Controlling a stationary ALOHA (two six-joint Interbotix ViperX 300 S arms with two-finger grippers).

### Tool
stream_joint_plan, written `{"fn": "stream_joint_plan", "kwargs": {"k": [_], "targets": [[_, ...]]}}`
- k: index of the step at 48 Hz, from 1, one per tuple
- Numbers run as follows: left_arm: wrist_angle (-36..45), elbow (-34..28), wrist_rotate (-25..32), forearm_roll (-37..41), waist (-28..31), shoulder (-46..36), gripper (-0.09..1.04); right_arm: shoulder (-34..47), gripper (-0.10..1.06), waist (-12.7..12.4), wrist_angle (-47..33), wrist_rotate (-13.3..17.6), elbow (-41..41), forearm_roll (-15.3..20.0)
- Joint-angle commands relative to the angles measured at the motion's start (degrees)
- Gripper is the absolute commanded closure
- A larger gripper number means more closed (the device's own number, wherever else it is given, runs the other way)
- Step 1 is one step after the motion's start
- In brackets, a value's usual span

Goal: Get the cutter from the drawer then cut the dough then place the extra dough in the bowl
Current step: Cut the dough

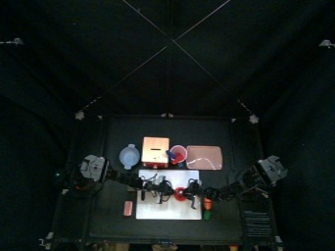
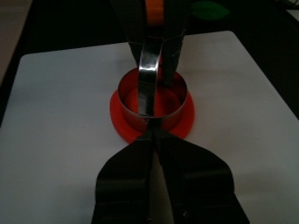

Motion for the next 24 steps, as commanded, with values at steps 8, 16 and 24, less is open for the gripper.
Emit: {"fn": "stream_joint_plan", "kwargs": {"k": [8,16,24], "targets": [[-0.18,-1.14,-0.09,0.00,-0.09,-0.70,0.41,-3.78,0.50,-1.41,-0.70,-0.26,-1.41,-1.67],[-0.18,-1.23,-0.09,0.00,-0.09,-0.70,0.41,-4.31,0.50,-2.02,-1.23,-0.18,-1.41,-2.55],[-0.18,-1.14,-0.09,0.00,0.00,-0.70,0.41,-4.66,0.50,-2.37,-3.60,-0.26,-1.49,-3.08]]}}
